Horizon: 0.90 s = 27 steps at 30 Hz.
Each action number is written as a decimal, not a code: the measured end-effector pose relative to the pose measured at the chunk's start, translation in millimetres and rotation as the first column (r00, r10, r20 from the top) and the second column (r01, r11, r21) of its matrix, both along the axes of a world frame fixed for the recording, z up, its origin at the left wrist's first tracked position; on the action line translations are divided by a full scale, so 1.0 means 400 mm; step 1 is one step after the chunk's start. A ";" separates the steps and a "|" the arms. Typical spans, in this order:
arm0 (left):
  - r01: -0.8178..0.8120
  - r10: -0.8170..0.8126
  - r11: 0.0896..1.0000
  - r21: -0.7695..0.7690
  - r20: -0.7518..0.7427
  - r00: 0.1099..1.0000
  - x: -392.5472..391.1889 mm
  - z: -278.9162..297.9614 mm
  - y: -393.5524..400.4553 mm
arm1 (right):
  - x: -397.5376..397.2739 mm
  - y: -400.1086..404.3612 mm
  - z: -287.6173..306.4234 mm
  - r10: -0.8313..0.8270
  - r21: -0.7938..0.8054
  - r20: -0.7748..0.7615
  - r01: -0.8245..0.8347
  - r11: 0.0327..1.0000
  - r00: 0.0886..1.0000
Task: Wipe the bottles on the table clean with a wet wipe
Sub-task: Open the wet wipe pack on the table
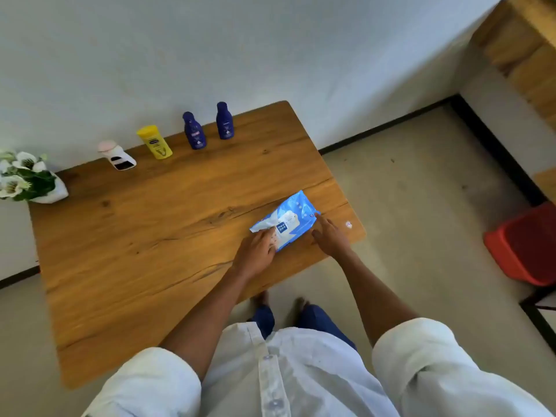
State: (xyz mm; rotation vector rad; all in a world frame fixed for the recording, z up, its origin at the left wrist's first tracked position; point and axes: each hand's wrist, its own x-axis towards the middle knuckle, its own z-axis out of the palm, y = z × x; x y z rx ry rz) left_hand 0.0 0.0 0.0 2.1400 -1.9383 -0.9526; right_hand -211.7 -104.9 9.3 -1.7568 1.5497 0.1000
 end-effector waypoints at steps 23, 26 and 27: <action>-0.218 0.180 0.967 0.133 0.251 0.951 0.044 -0.085 0.043 | 0.114 -0.059 -0.107 0.070 0.158 0.067 -0.080 0.984 0.995; -0.278 0.254 0.958 0.071 0.235 0.938 0.057 -0.088 0.050 | 0.143 -0.033 -0.117 -0.066 0.264 0.099 0.038 0.964 0.993; -0.294 0.279 0.955 0.037 0.218 0.935 0.048 -0.084 0.045 | 0.139 -0.033 -0.121 -0.110 0.293 0.104 0.076 0.953 0.988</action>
